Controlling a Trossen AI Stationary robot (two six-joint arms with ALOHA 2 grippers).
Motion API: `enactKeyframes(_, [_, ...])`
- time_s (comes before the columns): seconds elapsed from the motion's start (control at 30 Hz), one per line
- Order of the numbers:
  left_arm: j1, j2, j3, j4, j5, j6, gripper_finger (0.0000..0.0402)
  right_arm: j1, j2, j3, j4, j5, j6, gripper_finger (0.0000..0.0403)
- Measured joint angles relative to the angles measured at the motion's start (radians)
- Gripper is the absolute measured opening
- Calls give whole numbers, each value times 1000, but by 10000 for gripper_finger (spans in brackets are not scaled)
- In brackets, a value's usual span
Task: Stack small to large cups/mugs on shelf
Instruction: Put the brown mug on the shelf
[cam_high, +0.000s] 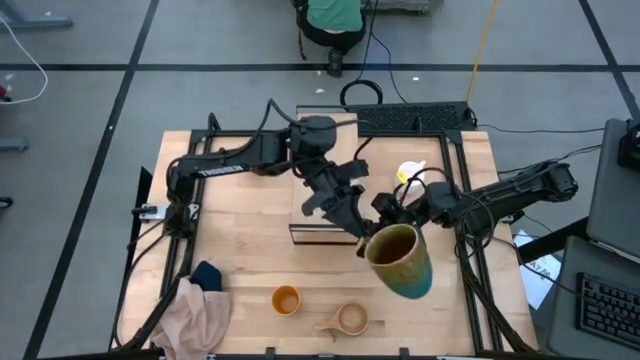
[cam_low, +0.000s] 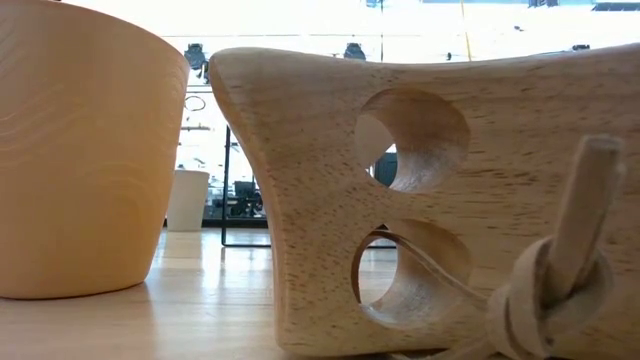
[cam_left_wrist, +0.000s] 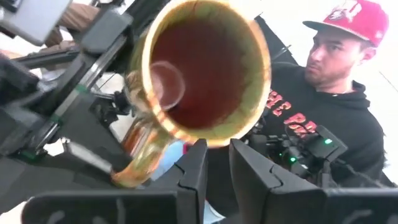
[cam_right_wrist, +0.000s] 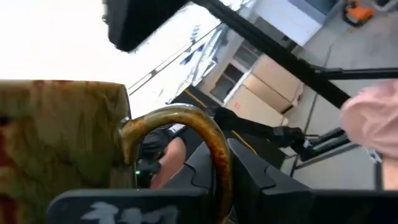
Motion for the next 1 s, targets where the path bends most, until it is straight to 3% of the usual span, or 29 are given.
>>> enactKeyframes(0.17, [31,-19,-1,-8,79,-44,69,-11,-2,0,-21,-3,-9,18])
enactKeyframes(0.37, [73,-59,0,-19,111,-58,69,-49,-25,0,-214,82,-82,18])
enactKeyframes(0.77, [87,-110,-1,-137,18,59,69,-213,-131,0,-473,228,-248,17])
enactKeyframes(1.0, [83,-140,-1,-314,-147,213,69,-341,-203,0,-608,357,-377,17])
